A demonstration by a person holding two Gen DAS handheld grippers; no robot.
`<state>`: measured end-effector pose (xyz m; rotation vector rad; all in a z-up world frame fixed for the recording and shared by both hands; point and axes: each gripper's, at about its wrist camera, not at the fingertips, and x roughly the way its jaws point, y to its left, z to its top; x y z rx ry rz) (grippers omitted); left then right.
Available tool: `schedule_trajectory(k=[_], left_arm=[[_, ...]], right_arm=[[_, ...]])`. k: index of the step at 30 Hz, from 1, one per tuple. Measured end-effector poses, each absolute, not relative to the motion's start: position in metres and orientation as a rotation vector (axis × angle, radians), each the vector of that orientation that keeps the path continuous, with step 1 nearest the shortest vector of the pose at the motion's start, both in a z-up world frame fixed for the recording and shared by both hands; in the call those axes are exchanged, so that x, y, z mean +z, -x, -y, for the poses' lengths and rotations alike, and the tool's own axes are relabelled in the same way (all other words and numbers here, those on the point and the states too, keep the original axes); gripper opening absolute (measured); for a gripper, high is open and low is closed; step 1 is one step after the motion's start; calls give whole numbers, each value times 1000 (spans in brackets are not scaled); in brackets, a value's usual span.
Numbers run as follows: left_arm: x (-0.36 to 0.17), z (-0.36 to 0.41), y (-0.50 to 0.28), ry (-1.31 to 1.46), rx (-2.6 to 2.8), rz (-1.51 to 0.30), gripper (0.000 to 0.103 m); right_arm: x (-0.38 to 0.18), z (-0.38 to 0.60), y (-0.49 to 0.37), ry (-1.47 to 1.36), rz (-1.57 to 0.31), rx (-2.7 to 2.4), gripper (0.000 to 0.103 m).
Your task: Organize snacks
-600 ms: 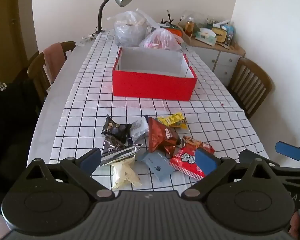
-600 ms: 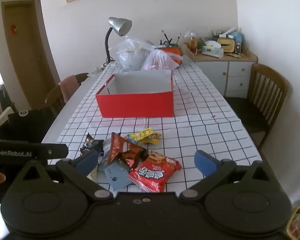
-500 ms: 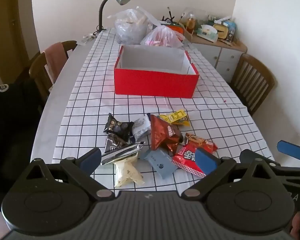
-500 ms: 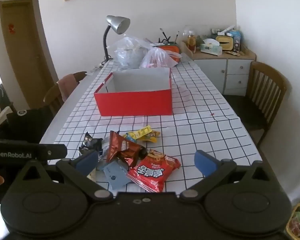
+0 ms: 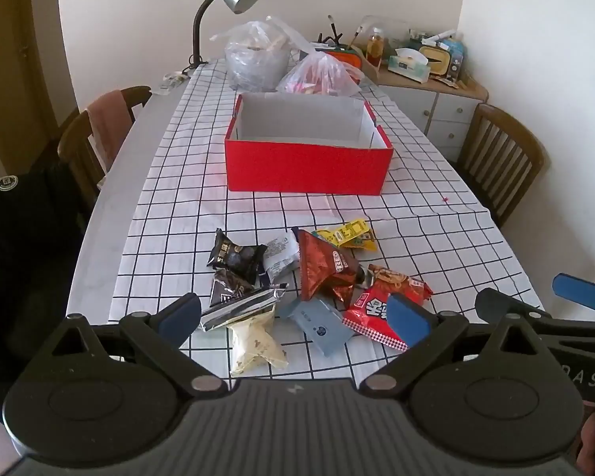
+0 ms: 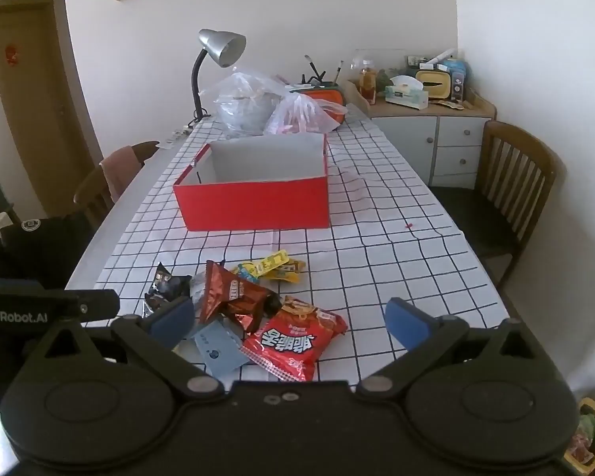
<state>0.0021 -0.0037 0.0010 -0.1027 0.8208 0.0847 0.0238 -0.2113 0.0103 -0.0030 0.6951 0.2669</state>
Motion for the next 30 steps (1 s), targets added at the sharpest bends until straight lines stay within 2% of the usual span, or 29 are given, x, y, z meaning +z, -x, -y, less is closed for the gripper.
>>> schedule_trajectory(k=[30], left_arm=[[6, -3, 2, 102, 98, -815, 100]], right_arm=[[10, 205, -24, 41, -710, 218, 103]])
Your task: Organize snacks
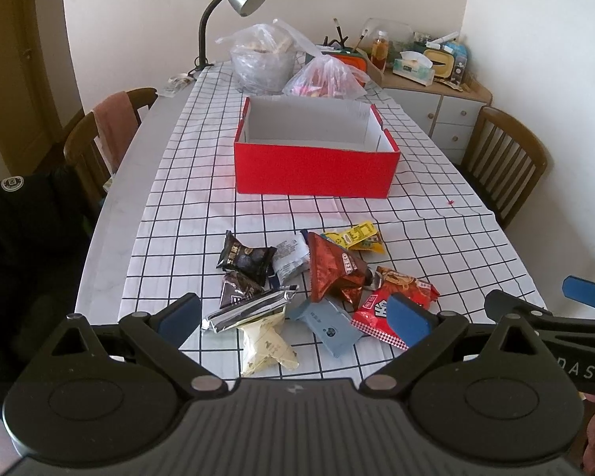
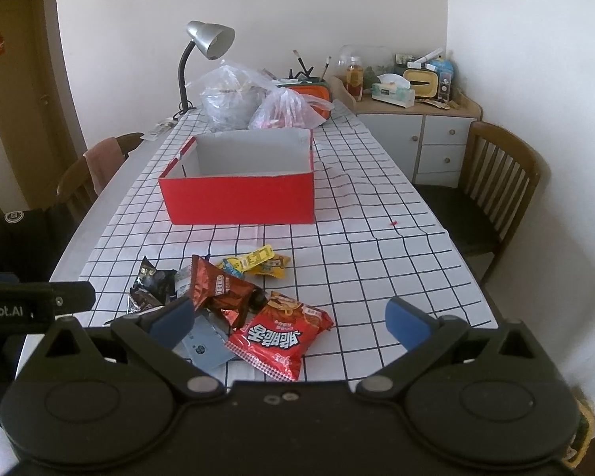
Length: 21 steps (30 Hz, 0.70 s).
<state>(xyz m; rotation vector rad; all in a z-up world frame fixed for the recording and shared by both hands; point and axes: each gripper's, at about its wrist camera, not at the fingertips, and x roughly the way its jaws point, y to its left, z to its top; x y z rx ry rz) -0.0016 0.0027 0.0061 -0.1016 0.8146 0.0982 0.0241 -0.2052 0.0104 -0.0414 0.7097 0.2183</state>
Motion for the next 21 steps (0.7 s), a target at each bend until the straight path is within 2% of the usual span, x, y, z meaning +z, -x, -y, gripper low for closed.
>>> schedule_trajectory(k=[21], left_arm=[[9, -7, 7, 115, 94, -791, 100]], right_arm=[[16, 202, -15, 50, -685, 214, 103]])
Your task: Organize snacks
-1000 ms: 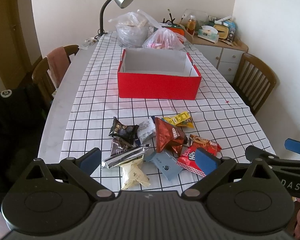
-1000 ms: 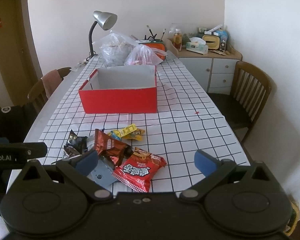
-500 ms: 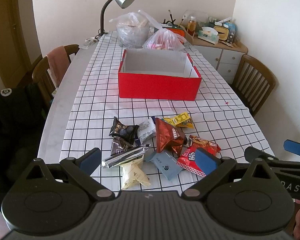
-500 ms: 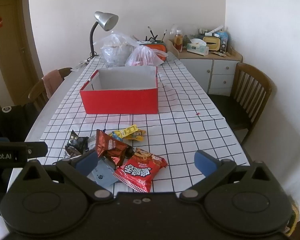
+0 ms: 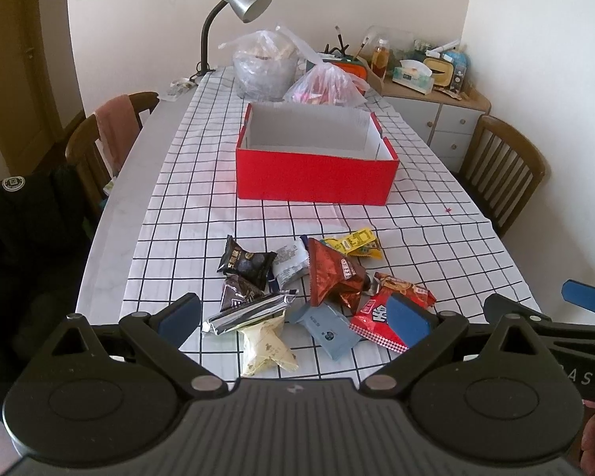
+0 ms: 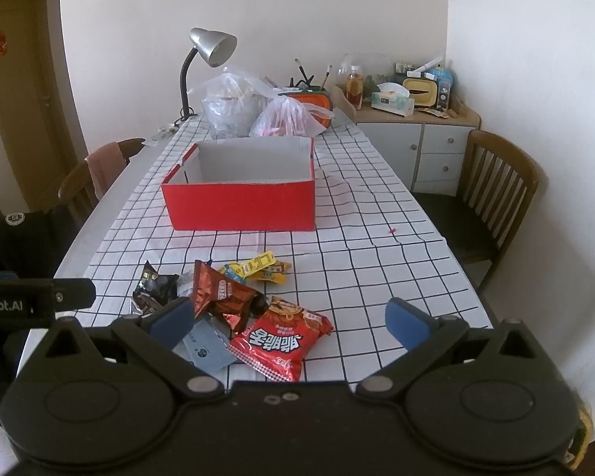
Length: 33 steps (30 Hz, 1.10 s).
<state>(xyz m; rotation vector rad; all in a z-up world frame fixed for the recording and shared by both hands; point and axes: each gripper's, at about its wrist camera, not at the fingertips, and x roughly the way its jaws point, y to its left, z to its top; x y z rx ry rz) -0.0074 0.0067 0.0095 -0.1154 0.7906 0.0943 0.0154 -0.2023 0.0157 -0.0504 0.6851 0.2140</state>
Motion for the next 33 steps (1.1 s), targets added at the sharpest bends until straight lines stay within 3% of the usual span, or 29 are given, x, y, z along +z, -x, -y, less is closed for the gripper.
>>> schedule_trajectory(k=[24, 33], left_arm=[[6, -11, 9, 131, 102, -802, 100], [-16, -36, -12, 185, 194, -864, 100]], right_arm=[[17, 195, -12, 70, -670, 230, 103], [-15, 202, -55, 36, -745, 278, 102]])
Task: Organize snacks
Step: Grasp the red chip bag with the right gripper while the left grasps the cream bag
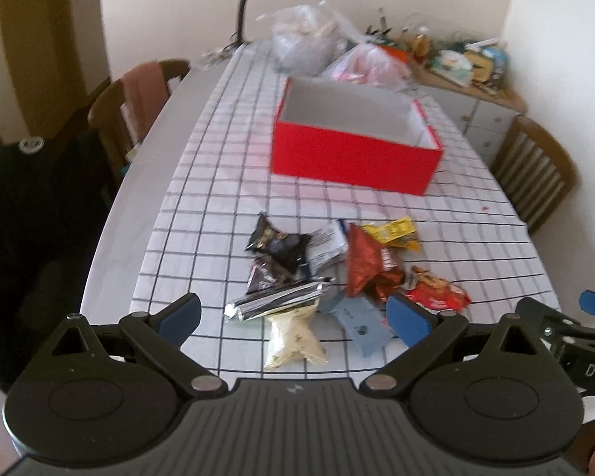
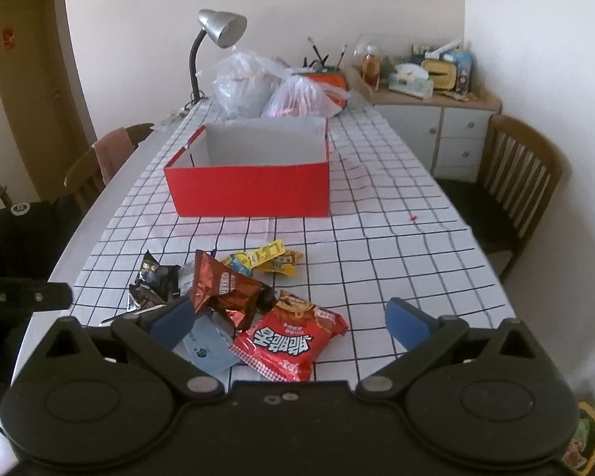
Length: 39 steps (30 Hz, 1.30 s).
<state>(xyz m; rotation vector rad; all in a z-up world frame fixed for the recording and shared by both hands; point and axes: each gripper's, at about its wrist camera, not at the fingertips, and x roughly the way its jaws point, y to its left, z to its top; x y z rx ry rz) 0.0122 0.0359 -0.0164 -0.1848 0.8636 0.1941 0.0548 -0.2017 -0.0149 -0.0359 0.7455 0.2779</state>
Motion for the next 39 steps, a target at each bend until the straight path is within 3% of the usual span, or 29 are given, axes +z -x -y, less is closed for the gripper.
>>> schedule_trajectory(k=[14, 29, 39], left_arm=[[-63, -71, -56, 276, 255, -995, 100], [-91, -88, -87, 173, 105, -1051, 99], [-118, -116, -125, 394, 111, -1185, 99]], right_arm=[[-80, 199, -123, 55, -915, 301, 100], [-136, 193, -165, -82, -1053, 142, 99], [-149, 184, -177, -101, -1128, 81, 100]])
